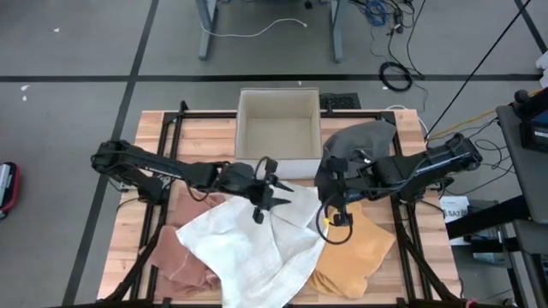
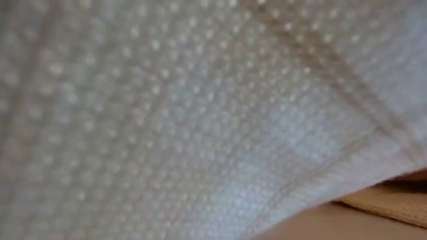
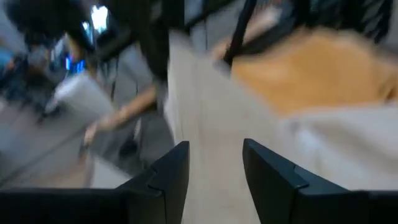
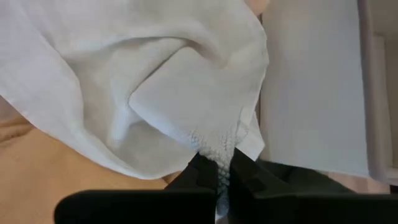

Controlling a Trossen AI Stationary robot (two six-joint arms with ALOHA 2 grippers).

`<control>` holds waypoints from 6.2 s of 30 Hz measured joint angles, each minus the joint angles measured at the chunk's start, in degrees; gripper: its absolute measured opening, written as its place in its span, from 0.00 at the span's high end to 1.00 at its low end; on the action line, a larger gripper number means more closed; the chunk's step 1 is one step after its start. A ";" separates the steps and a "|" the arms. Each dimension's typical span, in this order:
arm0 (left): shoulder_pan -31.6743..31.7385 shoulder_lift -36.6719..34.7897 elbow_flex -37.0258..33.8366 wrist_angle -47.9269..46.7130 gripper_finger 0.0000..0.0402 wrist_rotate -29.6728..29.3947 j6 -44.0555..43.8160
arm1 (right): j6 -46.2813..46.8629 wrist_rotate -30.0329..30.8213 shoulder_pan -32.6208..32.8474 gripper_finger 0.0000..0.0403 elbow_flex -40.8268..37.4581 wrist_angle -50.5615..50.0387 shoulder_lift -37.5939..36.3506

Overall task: Fold towel
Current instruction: Fold the white patterned towel

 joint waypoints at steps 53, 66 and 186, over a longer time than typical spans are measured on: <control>3.86 0.61 -0.02 -9.74 0.98 15.68 -4.12 | 2.99 -0.03 -5.81 0.60 -4.93 2.10 3.97; -2.69 0.85 -0.03 -28.08 0.98 14.63 -6.10 | 5.06 0.21 -11.43 0.61 -34.13 39.22 4.04; 12.32 -42.07 -0.02 -56.38 0.98 -1.09 -7.98 | -4.23 19.52 29.51 1.00 -1.69 22.78 4.58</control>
